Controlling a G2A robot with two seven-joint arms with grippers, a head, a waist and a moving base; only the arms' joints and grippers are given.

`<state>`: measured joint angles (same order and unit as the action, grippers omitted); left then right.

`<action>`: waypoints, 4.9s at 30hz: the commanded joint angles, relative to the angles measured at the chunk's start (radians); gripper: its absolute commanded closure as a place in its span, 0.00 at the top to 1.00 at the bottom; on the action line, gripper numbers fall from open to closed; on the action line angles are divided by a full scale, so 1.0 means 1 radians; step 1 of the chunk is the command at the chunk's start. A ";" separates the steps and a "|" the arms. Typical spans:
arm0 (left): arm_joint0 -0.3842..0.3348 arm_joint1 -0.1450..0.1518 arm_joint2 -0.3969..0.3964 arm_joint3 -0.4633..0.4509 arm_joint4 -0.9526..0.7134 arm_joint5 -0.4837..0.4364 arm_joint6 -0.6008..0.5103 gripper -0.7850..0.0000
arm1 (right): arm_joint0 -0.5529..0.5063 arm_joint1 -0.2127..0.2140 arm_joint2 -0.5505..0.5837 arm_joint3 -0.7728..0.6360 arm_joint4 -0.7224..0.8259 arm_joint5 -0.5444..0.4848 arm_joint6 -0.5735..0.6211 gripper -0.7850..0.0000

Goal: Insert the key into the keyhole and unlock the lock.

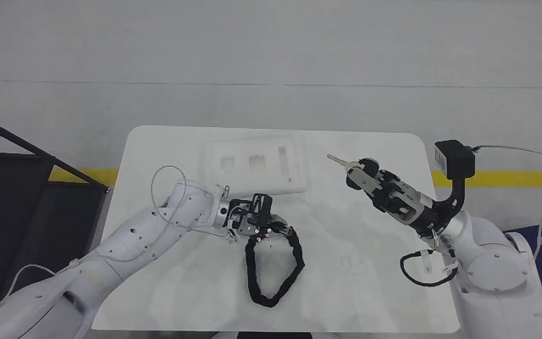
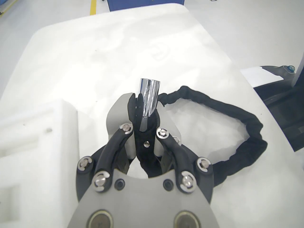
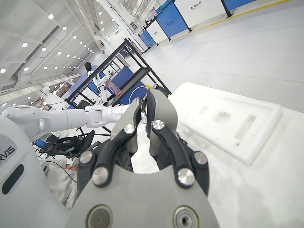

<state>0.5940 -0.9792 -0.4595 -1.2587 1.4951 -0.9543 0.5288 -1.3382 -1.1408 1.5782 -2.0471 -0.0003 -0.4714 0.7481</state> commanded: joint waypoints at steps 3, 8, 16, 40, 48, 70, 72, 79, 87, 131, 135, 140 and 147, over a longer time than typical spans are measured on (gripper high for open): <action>0.010 0.023 -0.053 -0.070 -0.003 -0.024 0.020 0.00 | 0.000 0.000 0.000 0.000 0.000 0.000 0.000 0.00; 0.035 0.057 -0.128 -0.154 -0.027 -0.058 -0.005 0.00 | -0.008 0.004 -0.010 -0.024 -0.034 0.024 0.029 0.00; 0.070 0.122 -0.235 -0.317 -0.128 -0.058 -0.074 0.00 | -0.019 0.016 -0.033 -0.106 0.003 0.122 0.149 0.00; 0.158 0.245 -0.520 -0.587 -0.253 0.028 -0.266 0.00 | -0.005 0.040 -0.097 -0.208 0.007 0.230 0.214 0.00; 0.202 0.245 -0.558 -0.629 -0.186 0.110 -0.317 0.00 | 0.014 0.041 -0.126 -0.201 -0.030 0.225 0.150 0.00; 0.275 0.233 -0.606 -0.698 -0.095 0.173 -0.337 0.00 | 0.033 0.046 -0.176 -0.173 -0.069 0.247 0.068 0.00; 0.279 0.232 -0.611 -0.700 -0.091 0.172 -0.338 0.00 | 0.033 0.047 -0.179 -0.172 -0.065 0.245 0.067 0.00; 0.290 0.227 -0.622 -0.705 -0.087 0.166 -0.343 0.00 | 0.036 0.049 -0.191 -0.168 -0.064 0.244 0.065 0.00; 0.293 0.220 -0.626 -0.704 -0.080 0.155 -0.343 0.00 | 0.040 0.052 -0.199 -0.159 -0.064 0.244 0.055 0.00; 0.314 0.188 -0.661 -0.747 -0.022 0.153 -0.443 0.00 | 0.057 0.066 -0.230 -0.150 -0.181 0.285 0.013 0.00; 0.319 0.186 -0.661 -0.768 -0.002 0.160 -0.474 0.00 | 0.064 0.065 -0.242 -0.147 -0.197 0.293 0.005 0.00; 0.324 0.183 -0.663 -0.785 0.031 0.172 -0.505 0.00 | 0.069 0.065 -0.252 -0.144 -0.209 0.302 -0.002 0.00; 0.333 0.180 -0.665 -0.802 0.064 0.174 -0.510 0.00 | 0.071 0.066 -0.260 -0.138 -0.220 0.310 -0.007 0.00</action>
<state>0.9269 -0.7985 -1.1252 -2.0588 1.5549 -0.7789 0.0160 -1.2671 -1.0748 1.3194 -2.1862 -0.2196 -0.1613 0.7417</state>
